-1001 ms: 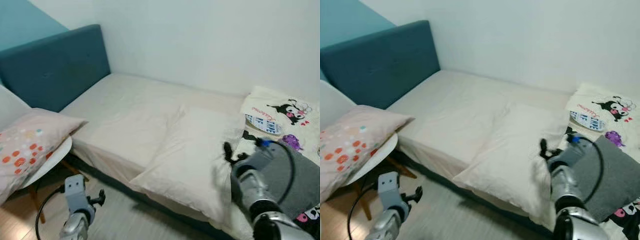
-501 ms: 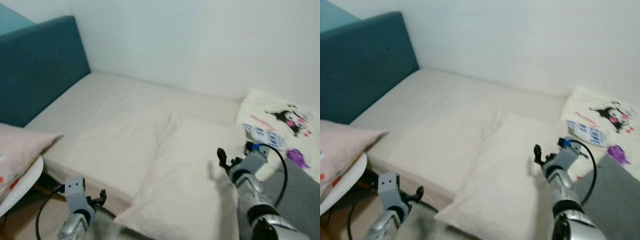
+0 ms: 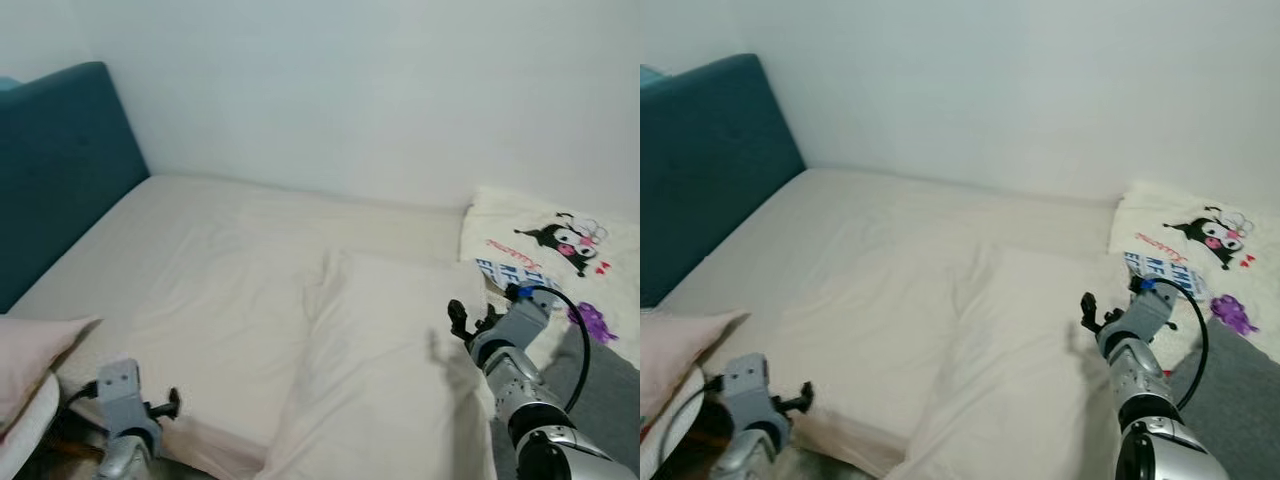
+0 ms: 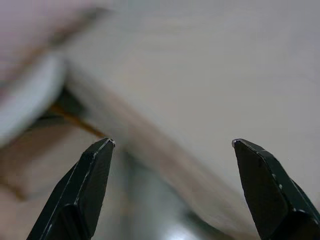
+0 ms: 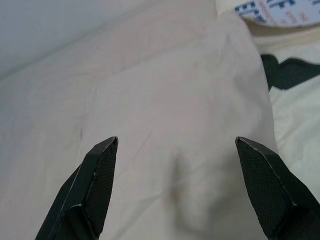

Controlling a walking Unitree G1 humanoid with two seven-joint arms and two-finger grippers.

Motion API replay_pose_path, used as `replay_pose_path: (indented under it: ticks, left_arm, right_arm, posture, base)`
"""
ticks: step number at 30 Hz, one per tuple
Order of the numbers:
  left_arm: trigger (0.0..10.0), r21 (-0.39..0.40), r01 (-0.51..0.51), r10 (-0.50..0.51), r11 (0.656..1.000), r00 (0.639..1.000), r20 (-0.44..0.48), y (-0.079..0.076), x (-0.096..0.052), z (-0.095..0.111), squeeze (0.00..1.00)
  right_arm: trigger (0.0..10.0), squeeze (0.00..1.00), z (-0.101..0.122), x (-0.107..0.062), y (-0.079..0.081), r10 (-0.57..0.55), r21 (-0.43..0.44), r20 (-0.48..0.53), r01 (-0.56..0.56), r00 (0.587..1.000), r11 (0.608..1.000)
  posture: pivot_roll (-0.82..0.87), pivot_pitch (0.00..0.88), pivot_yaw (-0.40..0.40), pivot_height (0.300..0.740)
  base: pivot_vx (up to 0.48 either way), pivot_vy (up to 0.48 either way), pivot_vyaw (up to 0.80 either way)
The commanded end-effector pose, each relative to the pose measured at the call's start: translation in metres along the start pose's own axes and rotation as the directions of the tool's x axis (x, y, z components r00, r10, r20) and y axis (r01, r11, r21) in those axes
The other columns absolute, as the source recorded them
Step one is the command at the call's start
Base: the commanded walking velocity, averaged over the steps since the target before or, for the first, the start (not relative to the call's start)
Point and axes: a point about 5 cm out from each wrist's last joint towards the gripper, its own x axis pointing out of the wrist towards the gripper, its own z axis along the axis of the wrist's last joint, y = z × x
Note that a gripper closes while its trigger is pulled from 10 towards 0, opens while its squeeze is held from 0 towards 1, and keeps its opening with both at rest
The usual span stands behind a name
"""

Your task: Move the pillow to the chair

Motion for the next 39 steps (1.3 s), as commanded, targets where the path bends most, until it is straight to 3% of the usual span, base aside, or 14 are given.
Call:
replay_pose_path:
  ticks: [1,4,11,19,23,28,30,33,39]
  left_arm:
    - [10.0,0.010,-0.044,0.044,0.999,0.999,-0.001,0.009,-0.001,-0.001,0.00]
    - [10.0,0.012,-0.105,0.104,0.994,0.994,0.028,0.022,0.002,0.008,0.00]
    - [10.0,0.008,-0.102,0.102,0.995,0.994,0.028,0.021,0.003,0.011,0.00]
    - [10.0,-0.006,-0.033,0.033,0.999,0.999,0.020,0.002,0.002,0.007,0.00]
    - [10.0,-0.042,0.069,-0.066,0.997,0.996,0.064,-0.015,0.004,0.014,0.00]
    - [10.0,-0.074,0.175,-0.165,0.982,0.979,0.119,-0.030,0.005,0.024,0.00]
    - [10.0,-0.053,0.233,-0.223,0.971,0.962,0.159,-0.040,0.005,0.033,0.00]
    - [10.0,-0.048,0.254,-0.242,0.966,0.954,0.174,-0.043,0.005,0.037,0.00]
    - [10.0,-0.030,0.294,-0.283,0.955,0.940,0.192,-0.049,0.004,0.040,0.00]
  right_arm:
    - [10.0,0.00,-0.008,-0.002,-0.004,-0.016,0.030,-0.036,0.017,0.999,0.999]
    - [10.0,0.00,-0.010,-0.005,-0.016,-0.051,0.032,-0.066,0.054,0.996,0.998]
    - [10.0,0.00,-0.013,-0.007,-0.024,-0.071,0.038,-0.090,0.074,0.993,0.997]
    - [10.0,0.00,-0.026,-0.010,-0.027,-0.090,0.069,-0.181,0.104,0.979,0.992]
    - [10.0,0.00,-0.028,-0.011,-0.027,-0.075,0.159,-0.172,0.103,0.982,0.982]
    - [10.0,0.00,-0.035,-0.011,-0.018,0.018,0.260,-0.206,0.037,0.978,0.965]
    - [10.0,0.00,-0.040,-0.010,-0.002,0.153,0.395,-0.195,-0.066,0.969,0.916]
    - [10.0,0.00,-0.038,-0.009,0.006,0.210,0.449,-0.158,-0.120,0.965,0.886]
    - [10.0,0.00,-0.041,-0.008,0.012,0.201,0.416,-0.171,-0.115,0.965,0.902]
  posture:
    - [0.07,0.000,0.053,0.658]
    - [0.07,0.000,0.053,0.643]
    - [0.07,0.000,0.058,0.618]
    - [0.07,0.000,0.057,0.579]
    - [0.07,0.000,0.060,0.570]
    - [0.07,0.000,0.066,0.570]
    - [0.08,0.000,0.071,0.570]
    - [0.09,0.000,0.077,0.570]
    - [0.10,0.000,0.079,0.570]
  base:
    - [0.000,0.000,0.00]
    - [0.000,0.000,0.00]
    - [0.000,0.000,0.00]
    - [0.000,0.000,0.00]
    - [0.000,0.000,0.00]
    - [0.000,0.000,0.00]
    - [0.000,0.000,0.00]
    - [0.000,0.000,0.00]
    - [0.000,0.000,0.00]
